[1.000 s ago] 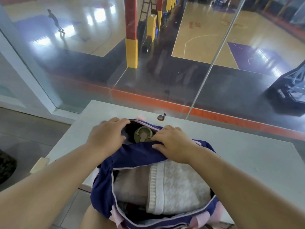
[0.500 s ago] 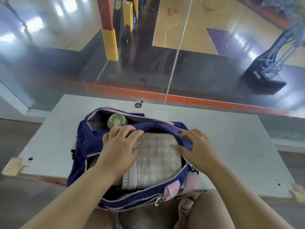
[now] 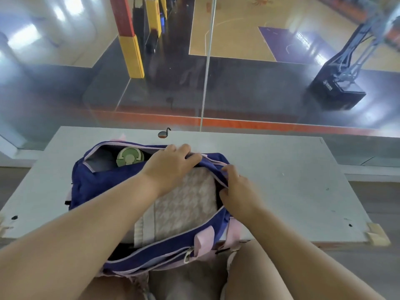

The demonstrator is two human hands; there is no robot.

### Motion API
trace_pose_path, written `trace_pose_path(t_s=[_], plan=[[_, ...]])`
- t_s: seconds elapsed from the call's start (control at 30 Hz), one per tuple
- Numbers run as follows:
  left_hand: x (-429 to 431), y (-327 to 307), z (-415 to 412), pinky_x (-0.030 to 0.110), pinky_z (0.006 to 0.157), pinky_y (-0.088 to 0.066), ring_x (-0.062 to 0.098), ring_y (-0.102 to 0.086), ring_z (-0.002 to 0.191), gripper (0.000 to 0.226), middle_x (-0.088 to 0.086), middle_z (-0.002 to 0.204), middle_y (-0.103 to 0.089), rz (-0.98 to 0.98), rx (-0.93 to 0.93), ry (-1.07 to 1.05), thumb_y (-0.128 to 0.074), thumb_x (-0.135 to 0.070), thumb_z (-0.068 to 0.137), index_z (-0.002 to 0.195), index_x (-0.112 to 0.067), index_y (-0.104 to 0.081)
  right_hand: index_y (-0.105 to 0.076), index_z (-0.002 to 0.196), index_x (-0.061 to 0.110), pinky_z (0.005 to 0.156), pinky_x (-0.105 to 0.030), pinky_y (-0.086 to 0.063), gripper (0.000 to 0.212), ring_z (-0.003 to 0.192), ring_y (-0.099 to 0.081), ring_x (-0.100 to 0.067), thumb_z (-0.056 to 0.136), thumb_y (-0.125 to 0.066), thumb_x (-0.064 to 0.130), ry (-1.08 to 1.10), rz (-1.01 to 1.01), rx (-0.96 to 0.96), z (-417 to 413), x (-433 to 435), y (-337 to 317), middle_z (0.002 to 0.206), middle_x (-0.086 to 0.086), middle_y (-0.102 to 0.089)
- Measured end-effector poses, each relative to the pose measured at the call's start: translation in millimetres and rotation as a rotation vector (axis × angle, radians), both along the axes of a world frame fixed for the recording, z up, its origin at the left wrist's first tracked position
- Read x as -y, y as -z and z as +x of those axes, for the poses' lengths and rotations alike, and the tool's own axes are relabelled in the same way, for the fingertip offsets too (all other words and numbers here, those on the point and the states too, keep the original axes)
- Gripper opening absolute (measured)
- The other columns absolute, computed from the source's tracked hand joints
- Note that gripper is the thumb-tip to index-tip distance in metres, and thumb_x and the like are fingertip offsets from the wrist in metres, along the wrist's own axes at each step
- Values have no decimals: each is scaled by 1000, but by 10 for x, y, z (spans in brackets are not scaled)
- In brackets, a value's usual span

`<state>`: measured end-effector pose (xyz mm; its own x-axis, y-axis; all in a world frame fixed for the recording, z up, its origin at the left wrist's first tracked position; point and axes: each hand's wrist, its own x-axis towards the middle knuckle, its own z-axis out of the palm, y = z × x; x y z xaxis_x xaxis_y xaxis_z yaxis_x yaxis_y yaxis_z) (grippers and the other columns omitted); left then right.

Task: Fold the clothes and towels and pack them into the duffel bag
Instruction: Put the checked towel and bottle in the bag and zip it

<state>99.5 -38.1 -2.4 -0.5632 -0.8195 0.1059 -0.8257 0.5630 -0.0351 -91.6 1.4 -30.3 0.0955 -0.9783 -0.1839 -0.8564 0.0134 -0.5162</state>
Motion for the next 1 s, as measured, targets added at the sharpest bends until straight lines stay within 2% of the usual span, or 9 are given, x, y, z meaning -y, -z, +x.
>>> trace_pose_path(t_s=[0.07, 0.13, 0.23, 0.33, 0.43, 0.57, 0.7, 0.83, 1.0], plan=[[39, -68, -65, 35, 66, -42, 30, -54, 89, 36, 10, 108, -58, 128, -47, -53, -42, -1, 87, 119, -15, -48, -41, 133, 15, 83, -33, -43, 44, 107, -54, -32, 90, -44, 7, 73, -3, 81, -64, 10, 9, 123, -11, -58], [87, -109, -90, 37, 69, -45, 28, -55, 82, 30, 8, 100, -62, 235, -155, -157, -39, -3, 88, 111, -18, -50, -51, 125, 20, 82, -34, -45, 35, 102, -56, -28, 93, -42, 11, 75, -60, 99, -110, 15, 47, 116, -4, -62], [171, -120, -63, 38, 71, -48, 31, -56, 79, 21, 9, 95, -63, 348, -243, -240, -41, -14, 93, 107, -21, -55, -60, 87, 27, 66, -32, -43, 27, 74, -54, -22, 93, -40, 11, 68, -17, 221, -162, 56, 110, 79, 8, -59], [258, -113, -71, 38, 74, -44, 26, -55, 83, 18, 3, 93, -61, 472, -270, -251, -42, -26, 96, 101, -24, -59, -45, 58, 23, 52, -29, -30, 40, 47, -40, -10, 97, -41, 12, 131, 127, 462, -216, 129, 165, 45, 13, -44], [346, -62, -96, 38, 79, -44, 23, -54, 88, 19, 2, 98, -61, 545, -292, -260, -43, -24, 96, 103, -24, -60, -47, 58, 21, 53, -27, -29, 42, 46, -38, -5, 99, -42, 13, 144, 176, 595, -226, 167, 182, 47, 14, -44], [358, -63, -94, 39, 74, -44, 23, -54, 83, 16, 2, 93, -60, 542, -286, -243, -41, -25, 97, 100, -25, -57, -47, 64, 22, 47, -23, -28, 36, 46, -34, -8, 100, -41, 16, 175, 169, 639, -227, 149, 146, 50, 11, -41], [316, -87, -108, 41, 74, -46, 20, -56, 77, 15, 1, 89, -62, 506, -322, -201, -39, -25, 98, 99, -26, -54, -48, 70, 17, 45, -24, -28, 31, 41, -32, -6, 100, -39, 15, 221, 160, 631, -233, 171, 126, 54, 4, -39], [261, -130, -131, 37, 74, -48, 16, -57, 79, 15, -5, 89, -63, 520, -314, -166, -41, -28, 94, 104, -29, -53, -39, 64, 14, 49, -28, -28, 35, 50, -33, -14, 99, -36, 12, 258, 154, 569, -147, 254, 157, 54, 0, -38], [231, -70, -110, 36, 75, -48, 15, -58, 86, 36, -11, 99, -61, 447, -184, -85, -57, -44, 77, 111, -35, -49, -30, 60, 18, 39, -20, -23, 42, 36, -25, -5, 100, -39, 26, 215, 205, 551, -137, 272, 114, 42, 12, -28]])
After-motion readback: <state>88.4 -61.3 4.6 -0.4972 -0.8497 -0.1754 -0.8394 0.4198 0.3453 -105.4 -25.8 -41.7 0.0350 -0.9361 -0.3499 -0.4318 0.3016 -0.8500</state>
